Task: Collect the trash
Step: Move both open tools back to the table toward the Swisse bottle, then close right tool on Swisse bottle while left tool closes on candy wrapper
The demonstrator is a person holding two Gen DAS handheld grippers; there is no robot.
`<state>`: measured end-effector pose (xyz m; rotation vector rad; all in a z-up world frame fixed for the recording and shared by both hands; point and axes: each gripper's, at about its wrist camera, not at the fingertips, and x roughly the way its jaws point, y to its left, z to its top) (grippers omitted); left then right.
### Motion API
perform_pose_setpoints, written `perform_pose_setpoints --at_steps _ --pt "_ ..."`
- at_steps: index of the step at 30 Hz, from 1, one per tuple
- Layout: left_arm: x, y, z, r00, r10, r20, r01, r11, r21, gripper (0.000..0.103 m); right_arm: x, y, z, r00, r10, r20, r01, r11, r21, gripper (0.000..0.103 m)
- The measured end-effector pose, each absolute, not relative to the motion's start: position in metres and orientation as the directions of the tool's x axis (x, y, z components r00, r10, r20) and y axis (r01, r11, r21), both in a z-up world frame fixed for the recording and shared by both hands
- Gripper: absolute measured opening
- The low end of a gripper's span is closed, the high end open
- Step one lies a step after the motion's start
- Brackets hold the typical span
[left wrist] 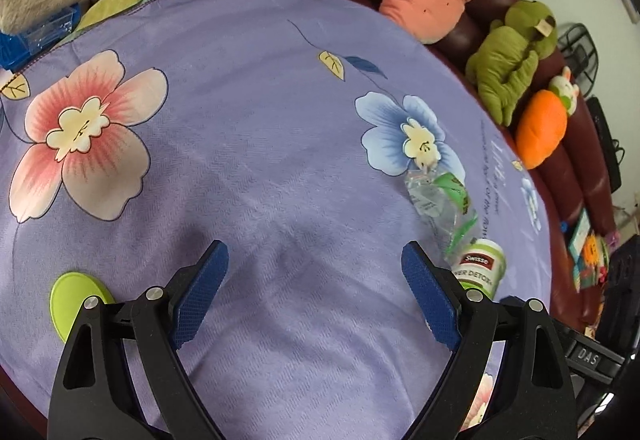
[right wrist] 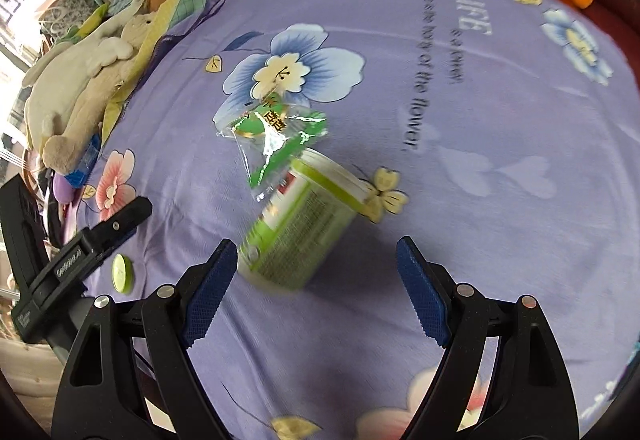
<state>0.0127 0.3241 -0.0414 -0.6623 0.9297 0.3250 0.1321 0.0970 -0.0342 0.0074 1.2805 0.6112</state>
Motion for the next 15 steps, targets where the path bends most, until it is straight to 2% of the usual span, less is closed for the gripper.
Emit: perform_pose_setpoints --at_steps 4,5,6,12,15 --pt "0.023 0.319 -0.042 0.557 -0.023 -0.830 -0.512 0.777 -0.365 0.089 0.140 0.105 -0.047 0.124 0.451 -0.884 -0.416 0.832 0.367 0.075" --pt "0.027 0.318 -0.041 0.555 -0.024 -0.831 -0.507 0.783 -0.361 0.089 0.142 0.105 -0.050 0.116 0.465 -0.878 -0.418 0.825 0.381 0.065" --pt "0.031 0.316 -0.040 0.555 -0.025 -0.831 -0.501 0.788 -0.358 0.089 0.143 0.105 -0.052 0.100 0.484 -0.870 -0.416 0.814 0.405 0.060" --pt "0.064 0.295 -0.036 0.556 -0.073 -0.828 -0.455 0.807 -0.376 0.089 0.143 0.077 -0.042 0.151 0.483 -0.862 -0.416 0.822 0.388 0.042" --pt "0.088 0.281 -0.035 0.557 -0.100 -0.824 -0.436 0.810 -0.393 0.089 0.142 0.059 -0.034 0.177 0.477 -0.861 -0.415 0.830 0.374 0.027"
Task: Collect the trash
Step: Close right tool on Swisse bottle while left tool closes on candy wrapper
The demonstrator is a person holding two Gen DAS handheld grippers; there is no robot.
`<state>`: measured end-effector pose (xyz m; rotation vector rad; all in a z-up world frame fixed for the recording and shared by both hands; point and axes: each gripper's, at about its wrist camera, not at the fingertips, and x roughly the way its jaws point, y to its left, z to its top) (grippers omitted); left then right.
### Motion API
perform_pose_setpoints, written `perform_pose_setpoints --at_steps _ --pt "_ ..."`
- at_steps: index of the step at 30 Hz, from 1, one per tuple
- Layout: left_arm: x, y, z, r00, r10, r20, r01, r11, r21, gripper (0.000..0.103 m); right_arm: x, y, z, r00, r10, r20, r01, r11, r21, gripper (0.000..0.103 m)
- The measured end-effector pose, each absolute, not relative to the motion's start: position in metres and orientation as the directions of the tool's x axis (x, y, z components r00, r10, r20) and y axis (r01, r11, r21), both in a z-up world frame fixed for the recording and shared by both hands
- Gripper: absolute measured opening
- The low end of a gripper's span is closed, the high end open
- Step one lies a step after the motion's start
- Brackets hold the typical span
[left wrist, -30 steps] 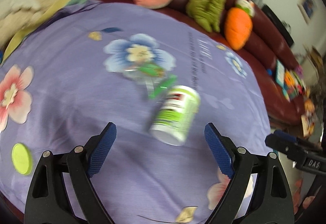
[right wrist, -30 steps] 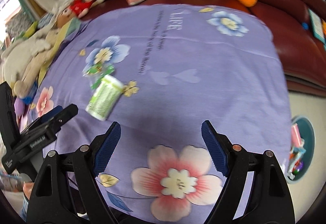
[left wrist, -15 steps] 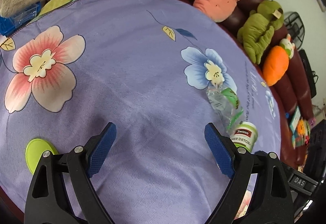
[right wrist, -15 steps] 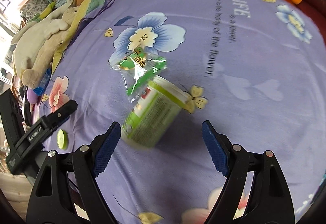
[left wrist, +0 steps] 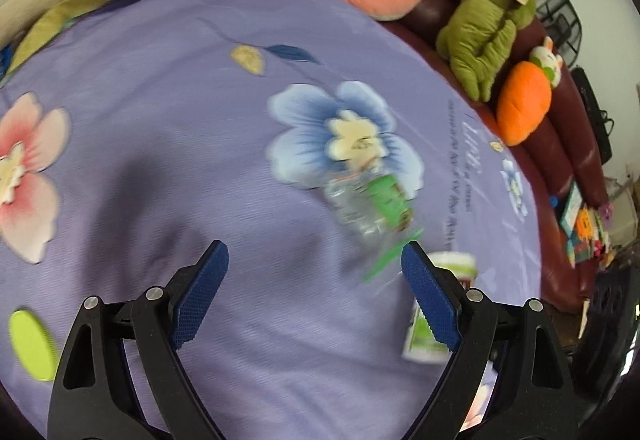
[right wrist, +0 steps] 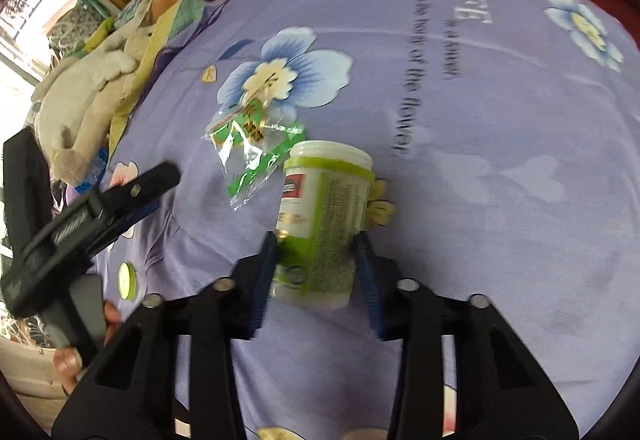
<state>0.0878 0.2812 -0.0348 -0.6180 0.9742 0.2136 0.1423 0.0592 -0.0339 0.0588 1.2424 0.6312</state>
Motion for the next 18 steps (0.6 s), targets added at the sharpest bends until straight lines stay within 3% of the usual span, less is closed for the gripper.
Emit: perform_pose_setpoints --at_steps 2,12,15,17,18 --pt "0.103 0.272 -0.035 0.551 -0.096 -0.829 -0.434 0.816 -0.383 0.089 0.142 0.050 -0.030 0.209 0.439 -0.874 -0.413 0.849 0.328 0.025" --pt "0.151 0.256 -0.066 0.482 -0.017 -0.876 -0.455 0.849 -0.267 0.088 0.151 0.039 -0.036 0.162 0.481 -0.862 -0.402 0.830 0.387 0.028" --pt "0.151 0.254 -0.065 0.497 0.026 -0.868 -0.421 0.881 -0.215 0.070 0.152 0.039 -0.038 0.149 0.493 -0.857 -0.397 0.824 0.405 0.032" --pt "0.145 0.257 -0.061 0.509 0.025 -0.860 -0.398 0.893 -0.210 0.044 0.154 0.045 -0.039 0.131 0.496 -0.858 -0.394 0.821 0.414 0.037" --pt "0.143 0.260 -0.061 0.507 0.021 -0.862 -0.394 0.895 -0.210 0.044 0.154 0.047 -0.040 0.124 0.499 -0.858 -0.397 0.817 0.418 0.037"
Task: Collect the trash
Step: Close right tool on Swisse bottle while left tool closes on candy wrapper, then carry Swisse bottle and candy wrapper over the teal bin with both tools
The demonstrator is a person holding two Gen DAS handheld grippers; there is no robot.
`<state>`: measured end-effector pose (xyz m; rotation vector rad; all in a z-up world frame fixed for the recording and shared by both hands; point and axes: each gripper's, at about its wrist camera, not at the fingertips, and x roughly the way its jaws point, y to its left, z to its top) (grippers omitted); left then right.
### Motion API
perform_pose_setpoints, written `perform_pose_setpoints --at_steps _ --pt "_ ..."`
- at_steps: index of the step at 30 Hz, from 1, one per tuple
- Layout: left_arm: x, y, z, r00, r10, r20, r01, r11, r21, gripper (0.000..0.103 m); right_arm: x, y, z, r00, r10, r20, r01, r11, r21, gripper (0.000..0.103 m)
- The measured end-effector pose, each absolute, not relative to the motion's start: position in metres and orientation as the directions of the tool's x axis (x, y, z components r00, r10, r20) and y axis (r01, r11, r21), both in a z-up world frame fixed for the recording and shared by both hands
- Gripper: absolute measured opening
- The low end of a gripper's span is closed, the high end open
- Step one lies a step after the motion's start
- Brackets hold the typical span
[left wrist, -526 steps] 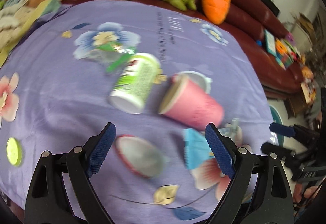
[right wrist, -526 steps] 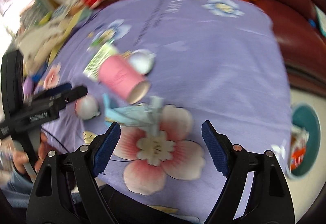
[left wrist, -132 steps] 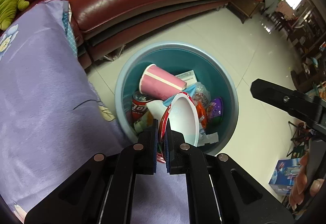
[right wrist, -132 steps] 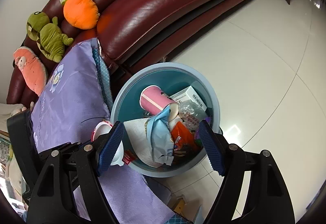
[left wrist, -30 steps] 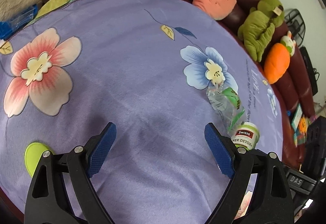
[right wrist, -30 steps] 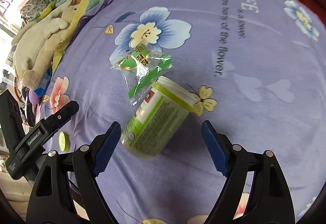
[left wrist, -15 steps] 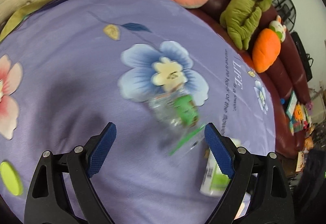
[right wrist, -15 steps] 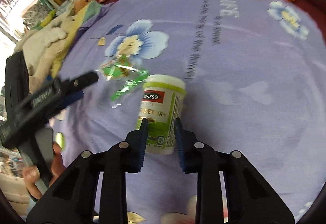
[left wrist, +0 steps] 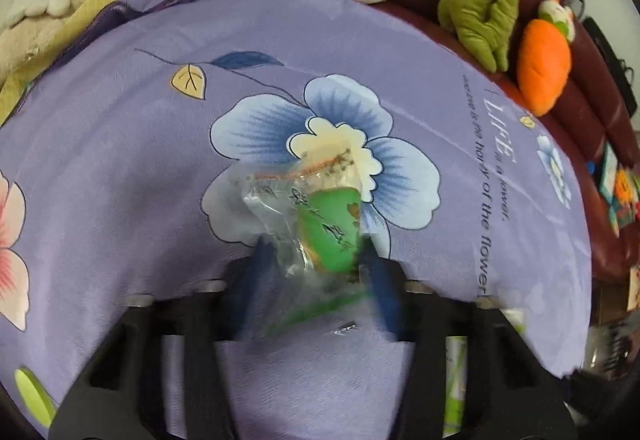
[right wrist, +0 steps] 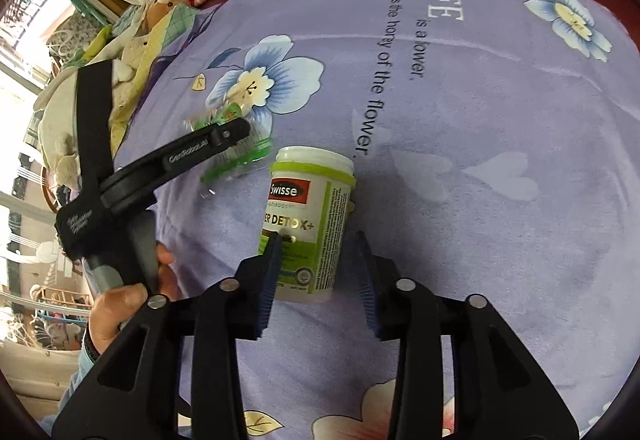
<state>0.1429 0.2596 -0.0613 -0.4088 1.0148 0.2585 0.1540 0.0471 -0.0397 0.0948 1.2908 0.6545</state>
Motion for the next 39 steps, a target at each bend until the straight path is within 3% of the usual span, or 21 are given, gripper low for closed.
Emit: perform_pose_setpoints --at_steps 10,17,26,39 --pt "0.091 0.298 -0.059 0.500 0.011 -0.866 -0.404 0.887 -0.222 0.043 0.167 0.092 -0.062 0.053 0.522 -0.852 -0.422 0.785 0.455 0.051" --pt "0.085 0.282 -0.049 0.512 0.003 -0.859 -0.378 0.899 -0.223 0.042 0.167 0.092 -0.064 0.034 0.564 -0.825 -0.401 0.764 0.506 0.049" --pt "0.096 0.202 -0.023 0.554 -0.091 -0.828 -0.213 0.945 -0.246 0.042 0.145 -0.005 -0.022 0.171 0.598 -0.783 -0.324 0.785 0.528 0.049" --pt "0.101 0.027 0.001 0.541 -0.221 -0.812 0.072 0.973 -0.217 0.042 0.104 -0.182 0.012 0.405 0.559 -0.724 -0.140 0.820 0.554 0.050"
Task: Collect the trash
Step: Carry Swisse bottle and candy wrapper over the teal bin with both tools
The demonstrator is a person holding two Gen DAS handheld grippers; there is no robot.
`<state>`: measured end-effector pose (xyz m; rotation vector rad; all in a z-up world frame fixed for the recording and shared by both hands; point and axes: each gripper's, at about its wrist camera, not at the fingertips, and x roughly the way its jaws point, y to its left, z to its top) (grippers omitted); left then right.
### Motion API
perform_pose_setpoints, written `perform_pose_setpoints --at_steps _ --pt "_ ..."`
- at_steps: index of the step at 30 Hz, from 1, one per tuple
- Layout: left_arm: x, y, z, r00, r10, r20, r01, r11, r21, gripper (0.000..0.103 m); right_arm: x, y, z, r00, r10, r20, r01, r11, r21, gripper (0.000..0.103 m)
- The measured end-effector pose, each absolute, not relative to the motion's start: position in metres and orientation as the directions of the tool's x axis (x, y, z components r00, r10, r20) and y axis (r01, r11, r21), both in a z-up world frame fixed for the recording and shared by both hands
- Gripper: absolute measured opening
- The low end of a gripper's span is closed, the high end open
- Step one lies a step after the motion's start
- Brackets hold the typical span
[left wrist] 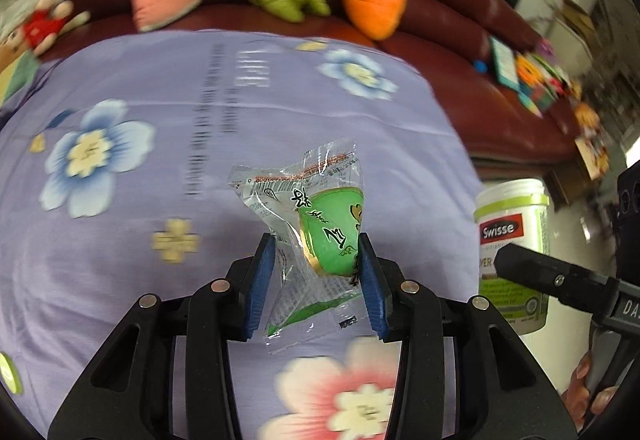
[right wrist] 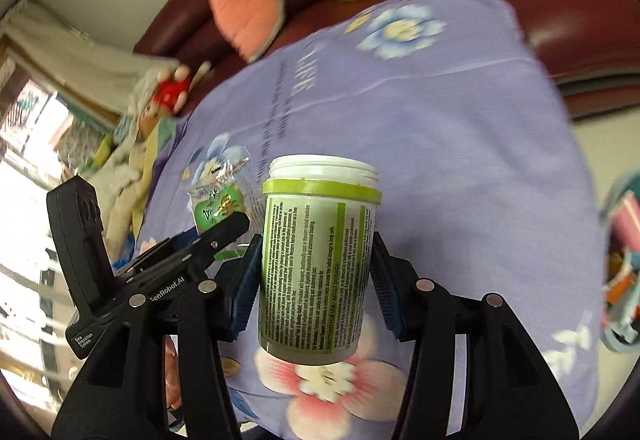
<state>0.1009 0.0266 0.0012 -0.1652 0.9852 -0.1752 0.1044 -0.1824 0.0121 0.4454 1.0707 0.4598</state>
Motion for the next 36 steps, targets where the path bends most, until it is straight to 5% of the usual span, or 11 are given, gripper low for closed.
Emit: perform_pose_setpoints --at_steps 17,36 --pt "0.105 -0.212 -0.008 0.424 -0.346 -0.837 0.436 0.888 -0.147 0.043 0.006 -0.450 0.013 0.702 0.265 -0.661 0.234 0.791 0.565 0.050" --pt "0.125 -0.351 -0.088 0.264 -0.300 -0.917 0.559 0.822 -0.109 0.045 -0.001 -0.536 -0.046 0.667 0.197 -0.718 0.390 0.729 0.563 0.050"
